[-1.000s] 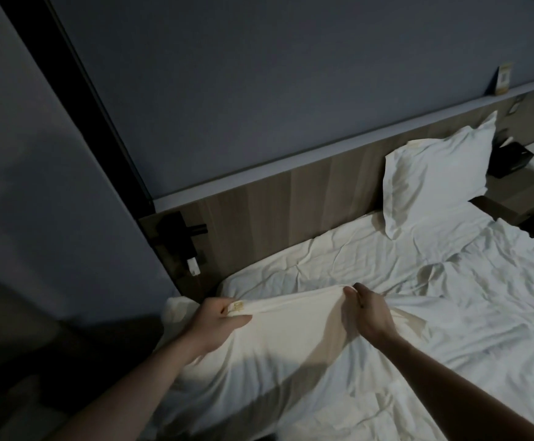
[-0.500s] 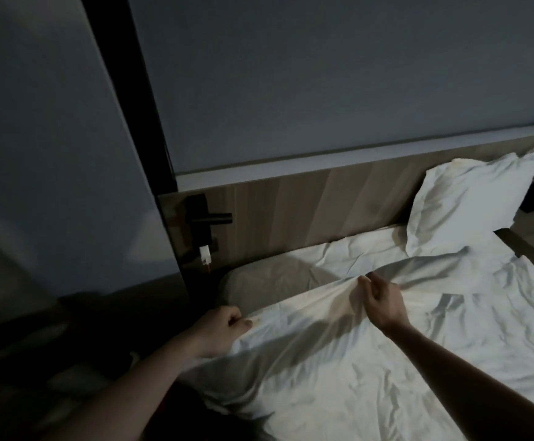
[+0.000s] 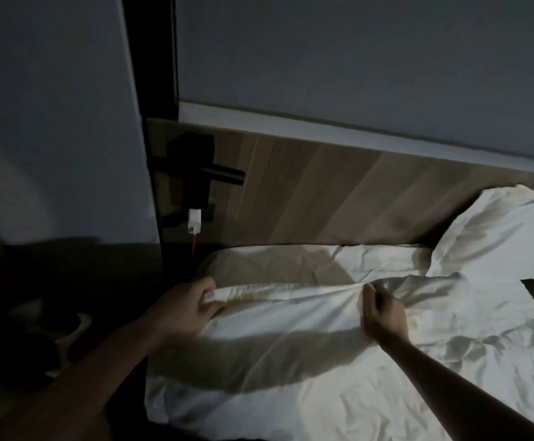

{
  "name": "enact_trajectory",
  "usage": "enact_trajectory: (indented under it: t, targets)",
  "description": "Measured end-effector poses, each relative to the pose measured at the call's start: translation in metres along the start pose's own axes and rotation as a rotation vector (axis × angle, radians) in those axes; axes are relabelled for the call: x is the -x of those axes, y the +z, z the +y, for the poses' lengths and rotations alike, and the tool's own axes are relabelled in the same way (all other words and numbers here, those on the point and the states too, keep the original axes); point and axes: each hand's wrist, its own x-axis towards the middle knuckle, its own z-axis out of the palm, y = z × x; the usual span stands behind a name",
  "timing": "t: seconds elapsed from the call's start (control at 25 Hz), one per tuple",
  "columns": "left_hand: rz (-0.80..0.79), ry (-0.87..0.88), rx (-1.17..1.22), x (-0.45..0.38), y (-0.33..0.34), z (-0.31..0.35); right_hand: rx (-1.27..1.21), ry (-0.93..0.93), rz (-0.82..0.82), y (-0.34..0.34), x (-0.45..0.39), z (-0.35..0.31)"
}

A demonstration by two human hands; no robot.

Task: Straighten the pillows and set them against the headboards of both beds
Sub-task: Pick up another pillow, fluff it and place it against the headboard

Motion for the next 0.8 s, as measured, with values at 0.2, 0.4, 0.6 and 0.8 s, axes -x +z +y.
enact_trajectory:
  t: [0.2,0.4,0.6,0.8]
  targets:
    - [0.168,0.009,0.023,-0.025,0.021,-0.012,-0.123,-0.071,0.042,0.056,-0.030,0.016]
    - [0.404,0.098,-0.141,-0.049,0.069,-0.028,-0.206,-0.267,0.031,0.100,-0.066,0.058]
    - [0.664,0.023,-0.181,-0.051,0.109,-0.004,-0.489,-0.372,-0.003,0.086,-0.089,0.083]
    - [0.810,0.035,-0.170,-0.056,0.091,0.047,-0.575,-0.511,0.087,0.035,-0.138,0.065]
